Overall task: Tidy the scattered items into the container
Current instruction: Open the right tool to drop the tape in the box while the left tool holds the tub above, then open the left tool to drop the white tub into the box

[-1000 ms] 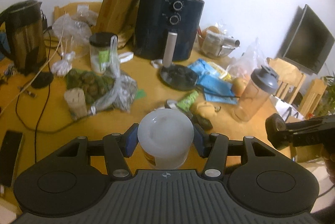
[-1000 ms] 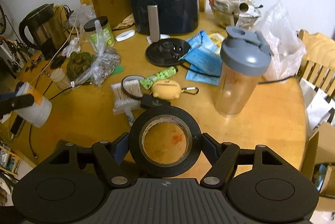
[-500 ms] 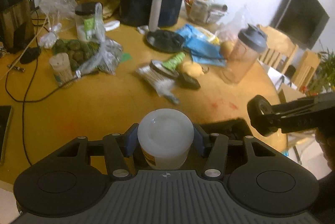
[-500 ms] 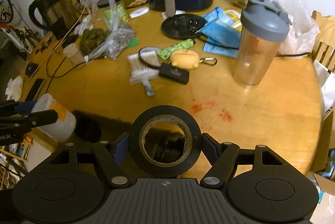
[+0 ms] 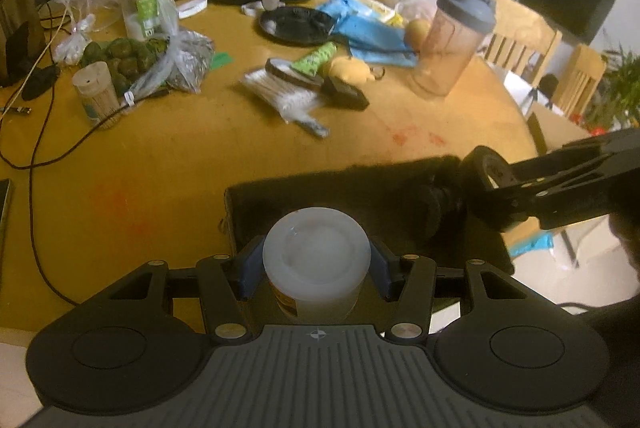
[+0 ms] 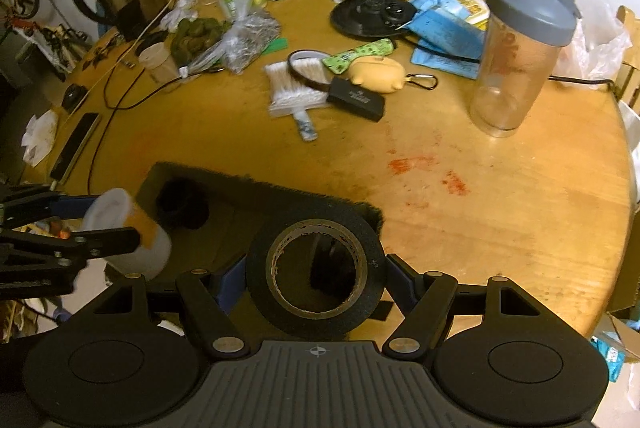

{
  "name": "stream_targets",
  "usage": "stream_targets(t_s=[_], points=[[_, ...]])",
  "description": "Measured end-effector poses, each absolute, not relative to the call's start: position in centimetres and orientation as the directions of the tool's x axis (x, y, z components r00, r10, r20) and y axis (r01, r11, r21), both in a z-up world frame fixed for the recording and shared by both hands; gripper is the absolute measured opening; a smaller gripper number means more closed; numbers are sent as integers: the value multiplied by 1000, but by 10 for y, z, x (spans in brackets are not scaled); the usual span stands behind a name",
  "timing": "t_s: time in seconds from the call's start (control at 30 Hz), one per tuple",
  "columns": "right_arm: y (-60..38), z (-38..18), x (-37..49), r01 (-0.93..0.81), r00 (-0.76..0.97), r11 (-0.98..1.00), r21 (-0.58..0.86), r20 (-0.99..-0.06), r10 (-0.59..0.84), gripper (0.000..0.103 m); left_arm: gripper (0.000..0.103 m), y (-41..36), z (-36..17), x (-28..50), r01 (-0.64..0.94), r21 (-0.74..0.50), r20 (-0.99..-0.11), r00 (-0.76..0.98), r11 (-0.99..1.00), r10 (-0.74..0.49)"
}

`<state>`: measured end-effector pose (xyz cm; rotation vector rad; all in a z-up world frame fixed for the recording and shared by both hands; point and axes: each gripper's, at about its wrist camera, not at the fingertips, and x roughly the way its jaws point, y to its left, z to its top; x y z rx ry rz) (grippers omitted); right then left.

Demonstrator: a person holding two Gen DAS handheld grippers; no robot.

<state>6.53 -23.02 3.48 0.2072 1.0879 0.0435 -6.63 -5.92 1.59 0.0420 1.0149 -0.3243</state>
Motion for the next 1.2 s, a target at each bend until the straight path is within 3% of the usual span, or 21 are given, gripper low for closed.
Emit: stream_targets(t_s=[0.27,0.67,0.87,1.03,1.2], points=[[-216,21,66,42,458,984,176,-878,137,75,52,-61,-7,-65,269,-32,-887,437,963,-152],[-174,-4,64,-92,428,989,-115,-901,-65,75,53,-65,-22,-63,316,-14,-918,371,949,-137],[-178,-2,63,-76,407,992,-99,-912,-60,89,54,-65,-21,-58,314,-25,-919,367,949,-146],[-195,4,64,8,417,999,-40,-908,-39,93,68,-64,-14,-56,296,-57,-907,383,953,-173],[-204,-3,68,20,374,998,-59,-925,-62,93,72,-65,0,-56,264,-54,-883,438,963,-170]])
